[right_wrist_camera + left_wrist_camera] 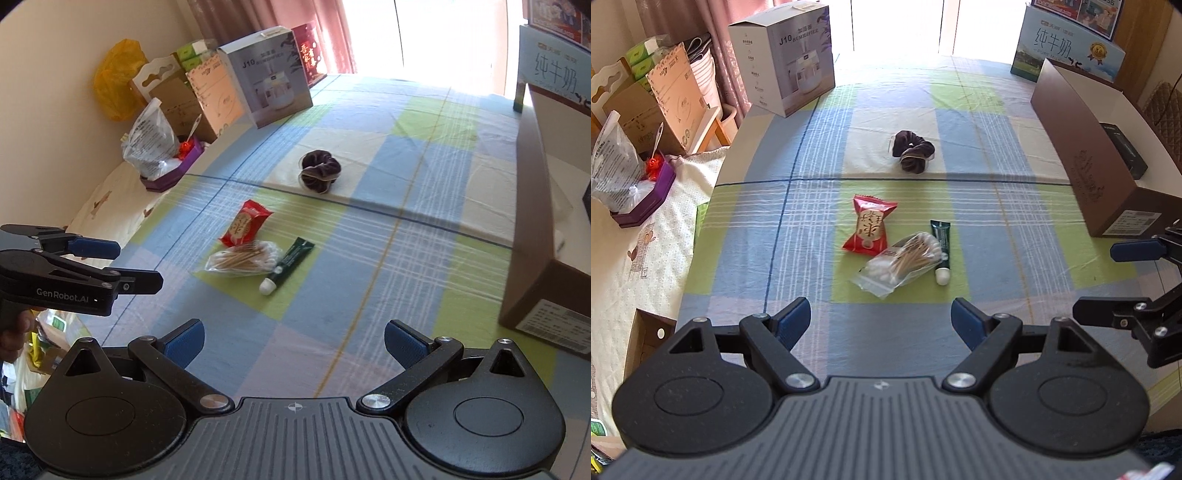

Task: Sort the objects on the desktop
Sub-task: 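Move both open tools back toward the cotton swab bag and green tube, then grasp the cotton swab bag with the left tool while the right tool grasps the green tube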

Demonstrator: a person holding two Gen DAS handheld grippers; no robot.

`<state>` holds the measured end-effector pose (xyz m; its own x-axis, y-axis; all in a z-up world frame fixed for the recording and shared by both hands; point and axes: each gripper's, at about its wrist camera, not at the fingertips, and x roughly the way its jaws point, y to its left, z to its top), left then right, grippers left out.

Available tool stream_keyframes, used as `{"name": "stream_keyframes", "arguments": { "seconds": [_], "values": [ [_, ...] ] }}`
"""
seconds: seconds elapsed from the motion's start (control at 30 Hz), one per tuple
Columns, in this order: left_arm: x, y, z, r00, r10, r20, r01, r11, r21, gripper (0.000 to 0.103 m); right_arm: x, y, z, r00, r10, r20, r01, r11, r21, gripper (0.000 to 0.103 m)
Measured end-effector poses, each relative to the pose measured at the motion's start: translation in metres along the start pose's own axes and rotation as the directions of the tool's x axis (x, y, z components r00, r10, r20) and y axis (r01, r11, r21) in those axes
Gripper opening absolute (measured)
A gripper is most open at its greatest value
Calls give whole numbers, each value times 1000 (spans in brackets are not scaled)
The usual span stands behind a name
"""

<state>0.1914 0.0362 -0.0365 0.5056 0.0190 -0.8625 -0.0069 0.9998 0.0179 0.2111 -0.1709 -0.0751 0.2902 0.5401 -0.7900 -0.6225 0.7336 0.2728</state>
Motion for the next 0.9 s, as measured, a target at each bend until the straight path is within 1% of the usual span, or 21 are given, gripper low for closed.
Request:
{"name": "stream_keyframes", "arguments": {
  "seconds": [0.2, 0.4, 0.6, 0.63, 0.7, 0.73, 0.8, 0.9],
  "values": [
    [10, 15, -4, 1000, -7, -7, 7, 1000, 11, 81, 20, 8, 1, 1000, -24, -2, 24, 1000, 7, 101],
    [29, 20, -3, 999, -23, -22, 24, 999, 36, 81, 40, 11, -1, 999, -52, 1, 52, 998, 19, 101],
    [44, 24, 2, 999, -44, -7, 44, 996, 75, 81, 62, 17, -4, 995, -101, 15, 101, 995, -2, 100],
    [47, 24, 3, 999, -48, -6, 48, 995, 84, 80, 67, 19, -5, 994, -109, 18, 109, 994, -11, 98],
    [53, 22, 5, 998, -59, -4, 59, 993, 104, 80, 76, 21, -6, 993, -114, 14, 115, 993, -26, 85],
    [56, 21, 6, 998, -65, -2, 65, 991, 118, 80, 80, 21, -7, 993, -118, 15, 118, 993, -29, 83],
    [63, 18, 8, 997, -71, 0, 70, 987, 146, 80, 88, 24, -8, 993, -120, 21, 121, 992, -40, 74],
    [73, 15, 12, 998, -61, -4, 61, 981, 185, 79, 99, 28, -6, 991, -133, 26, 135, 989, -64, 67]
  ]
}}
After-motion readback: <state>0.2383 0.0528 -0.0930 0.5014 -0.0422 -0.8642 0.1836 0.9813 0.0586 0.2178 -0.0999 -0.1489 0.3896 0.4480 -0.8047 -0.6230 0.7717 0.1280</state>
